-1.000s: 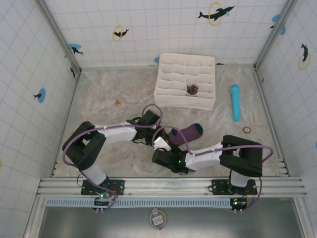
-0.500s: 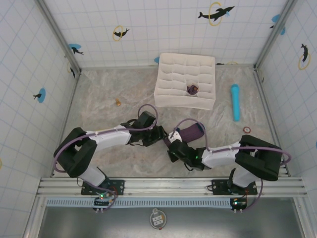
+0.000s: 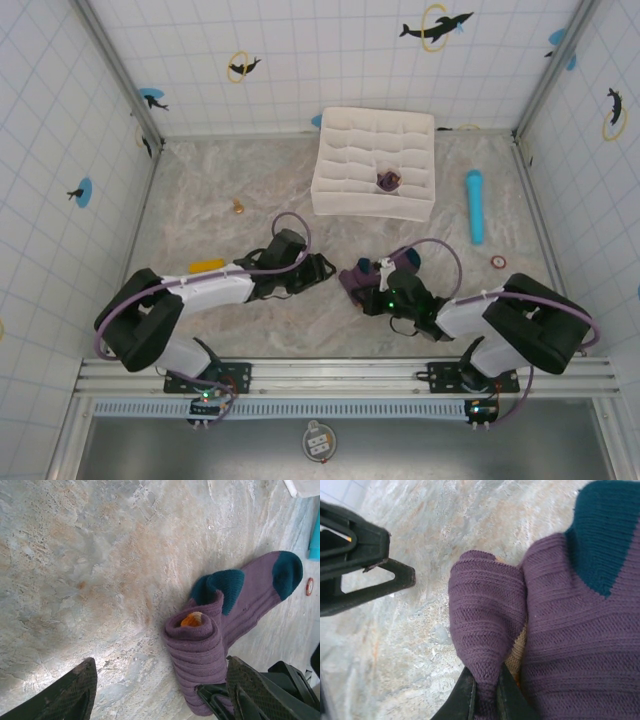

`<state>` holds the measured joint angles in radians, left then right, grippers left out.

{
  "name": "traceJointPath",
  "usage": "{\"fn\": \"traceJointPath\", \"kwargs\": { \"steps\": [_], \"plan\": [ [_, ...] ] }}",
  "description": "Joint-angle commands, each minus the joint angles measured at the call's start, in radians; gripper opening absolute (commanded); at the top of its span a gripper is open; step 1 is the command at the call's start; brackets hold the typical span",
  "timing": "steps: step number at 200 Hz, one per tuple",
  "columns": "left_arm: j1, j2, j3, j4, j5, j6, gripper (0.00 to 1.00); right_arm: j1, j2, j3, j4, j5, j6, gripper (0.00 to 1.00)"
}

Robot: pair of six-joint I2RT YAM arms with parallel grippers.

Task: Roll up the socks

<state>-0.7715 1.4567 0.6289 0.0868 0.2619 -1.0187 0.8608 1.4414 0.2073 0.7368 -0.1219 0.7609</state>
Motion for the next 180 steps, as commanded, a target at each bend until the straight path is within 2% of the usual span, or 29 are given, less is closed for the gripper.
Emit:
{"fn": "traceJointPath", "kwargs": {
  "steps": [1, 33, 63, 82, 148, 167, 180],
  "plan": [
    [-0.015, 0.024, -0.029, 0.102, 0.019, 0.024, 0.66, -0.045, 0.045, -0.04, -0.032, -0.135, 0.132, 0.0],
    [-0.042, 0.069, -0.03, 0.178, 0.022, 0.044, 0.63, -0.089, 0.11, -0.048, 0.03, -0.223, 0.227, 0.0],
    [-0.065, 0.111, -0.016, 0.217, 0.02, 0.055, 0.61, -0.107, 0.156, -0.055, 0.081, -0.251, 0.285, 0.0],
    [-0.072, 0.135, -0.009, 0.224, 0.02, 0.057, 0.56, -0.121, 0.169, -0.072, 0.127, -0.254, 0.322, 0.0],
    [-0.094, 0.178, -0.019, 0.293, 0.019, 0.042, 0.52, -0.139, 0.182, -0.069, 0.131, -0.254, 0.337, 0.0],
    [-0.101, 0.2, -0.009, 0.303, 0.011, 0.037, 0.51, -0.144, 0.194, -0.068, 0.15, -0.299, 0.346, 0.0],
    [-0.101, 0.223, -0.003, 0.306, 0.014, 0.028, 0.47, -0.144, 0.197, -0.065, 0.156, -0.303, 0.348, 0.0]
  ]
}}
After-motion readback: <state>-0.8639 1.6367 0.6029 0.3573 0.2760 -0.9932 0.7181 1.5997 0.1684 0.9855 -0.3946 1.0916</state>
